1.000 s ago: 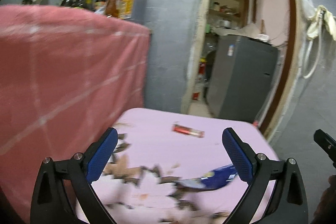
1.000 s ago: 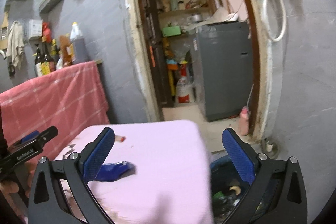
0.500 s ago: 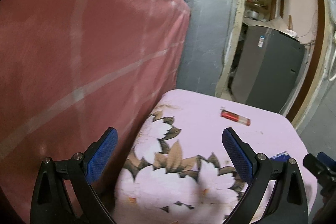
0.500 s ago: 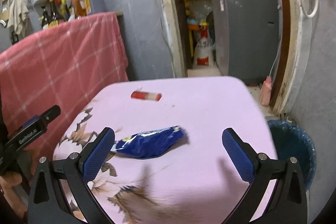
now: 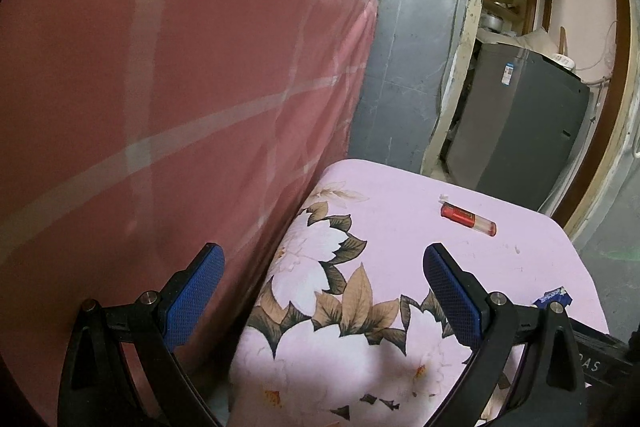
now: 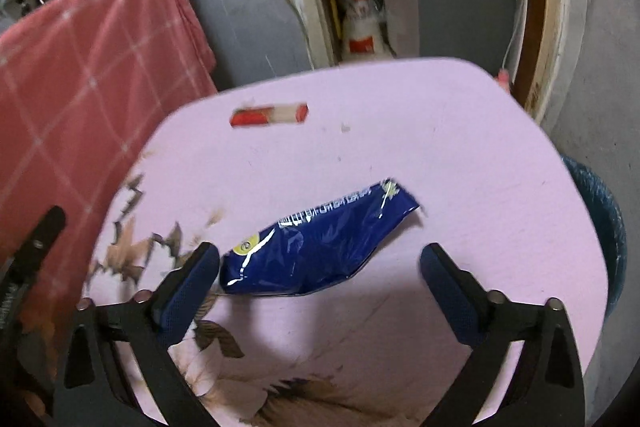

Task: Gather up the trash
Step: 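Grasp the red lighter with the left tool while the right tool grasps the blue packet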

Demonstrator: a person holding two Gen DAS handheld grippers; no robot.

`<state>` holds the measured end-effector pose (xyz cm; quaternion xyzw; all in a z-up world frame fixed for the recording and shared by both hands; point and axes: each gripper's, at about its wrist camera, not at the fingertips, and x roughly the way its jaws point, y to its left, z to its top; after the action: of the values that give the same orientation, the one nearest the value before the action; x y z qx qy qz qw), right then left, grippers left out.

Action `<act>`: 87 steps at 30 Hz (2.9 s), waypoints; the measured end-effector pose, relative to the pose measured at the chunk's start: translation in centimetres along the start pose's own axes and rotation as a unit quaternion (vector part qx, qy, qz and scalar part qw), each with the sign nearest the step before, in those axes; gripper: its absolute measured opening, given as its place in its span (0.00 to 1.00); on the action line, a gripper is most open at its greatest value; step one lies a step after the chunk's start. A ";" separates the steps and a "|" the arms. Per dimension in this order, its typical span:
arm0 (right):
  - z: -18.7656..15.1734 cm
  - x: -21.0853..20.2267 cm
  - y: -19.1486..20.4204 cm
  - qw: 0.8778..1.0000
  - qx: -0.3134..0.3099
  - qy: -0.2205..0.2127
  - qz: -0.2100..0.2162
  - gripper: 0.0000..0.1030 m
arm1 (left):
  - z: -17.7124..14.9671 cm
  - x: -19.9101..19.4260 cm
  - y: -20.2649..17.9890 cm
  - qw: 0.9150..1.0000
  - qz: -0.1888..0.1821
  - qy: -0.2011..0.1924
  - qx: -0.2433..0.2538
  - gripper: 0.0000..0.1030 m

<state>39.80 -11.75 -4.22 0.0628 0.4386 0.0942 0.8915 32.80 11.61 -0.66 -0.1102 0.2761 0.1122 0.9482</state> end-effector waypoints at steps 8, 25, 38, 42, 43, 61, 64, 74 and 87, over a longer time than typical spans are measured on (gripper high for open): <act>1.3 -0.1 -1.0 1.000 -0.015 -0.001 0.007 0.65 | 1.0 1.9 -2.1 0.999 -0.036 0.027 0.023 0.94; 6.1 1.9 -8.0 0.997 -0.045 0.014 0.060 0.37 | 4.0 9.5 -8.6 0.983 -0.118 0.121 0.066 0.93; 7.3 2.5 -10.5 0.992 -0.062 0.019 0.112 0.24 | 5.0 14.2 -13.5 0.984 -0.058 0.170 -0.004 0.74; 7.4 2.5 -10.7 0.990 -0.066 0.020 0.123 0.24 | 5.1 15.8 -14.3 0.983 -0.038 0.178 -0.016 0.71; 7.4 2.5 -10.8 0.990 -0.068 0.020 0.124 0.24 | 5.1 16.1 -14.3 0.983 -0.035 0.179 -0.020 0.71; 6.2 2.3 -11.7 0.989 -0.038 0.023 0.143 0.25 | 3.9 16.3 -15.8 0.983 -0.037 0.171 0.054 0.25; 6.3 1.8 -12.4 0.990 -0.009 0.007 0.141 0.36 | 3.1 15.7 -16.4 0.978 -0.073 0.170 0.097 0.25; 9.2 2.6 -13.6 0.987 0.104 -0.026 0.123 0.56 | 1.8 13.5 -15.9 0.959 -0.156 0.200 0.126 0.25; 10.0 5.3 -11.3 0.998 0.042 0.006 0.055 0.50 | 0.9 11.0 -16.2 0.959 -0.136 0.209 0.137 0.41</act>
<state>52.24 -21.89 -4.44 0.1238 0.4432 0.1253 0.8790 46.72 -1.85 -3.52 -0.0366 0.4635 -0.0819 0.8815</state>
